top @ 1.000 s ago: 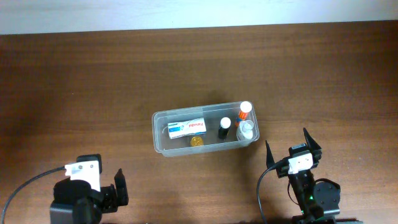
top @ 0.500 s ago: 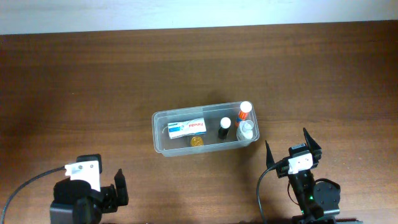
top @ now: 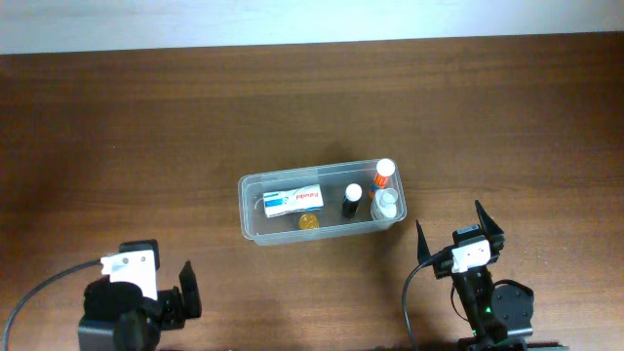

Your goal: Pack container

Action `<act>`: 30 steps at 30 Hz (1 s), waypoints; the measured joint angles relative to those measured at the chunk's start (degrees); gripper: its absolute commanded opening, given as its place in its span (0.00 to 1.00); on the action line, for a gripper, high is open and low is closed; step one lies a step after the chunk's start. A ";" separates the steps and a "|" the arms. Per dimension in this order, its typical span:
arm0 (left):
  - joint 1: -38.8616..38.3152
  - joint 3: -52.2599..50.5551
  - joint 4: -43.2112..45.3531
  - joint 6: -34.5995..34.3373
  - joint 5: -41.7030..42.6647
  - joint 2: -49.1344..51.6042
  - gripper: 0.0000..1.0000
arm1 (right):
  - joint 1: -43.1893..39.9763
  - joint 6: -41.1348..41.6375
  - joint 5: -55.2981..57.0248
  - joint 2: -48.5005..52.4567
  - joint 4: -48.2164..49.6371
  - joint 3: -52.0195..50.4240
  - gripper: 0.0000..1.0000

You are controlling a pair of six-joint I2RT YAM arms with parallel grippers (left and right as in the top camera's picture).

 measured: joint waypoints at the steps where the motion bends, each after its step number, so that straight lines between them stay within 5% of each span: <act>1: 0.00 -1.18 2.10 0.00 -0.02 -0.68 1.00 | 0.00 0.00 -0.02 0.00 0.02 0.00 0.98; 13: 2.32 -32.20 36.37 -0.02 0.04 -24.00 0.99 | 0.00 0.04 -0.07 0.00 0.02 0.00 0.98; 22: 3.04 -48.33 70.69 3.56 0.79 -24.98 0.99 | 0.04 0.00 -0.26 0.00 0.02 0.00 0.98; 30: 3.37 -51.32 63.28 5.68 3.34 -24.96 0.99 | 0.04 -0.02 -0.26 0.00 0.04 0.00 0.99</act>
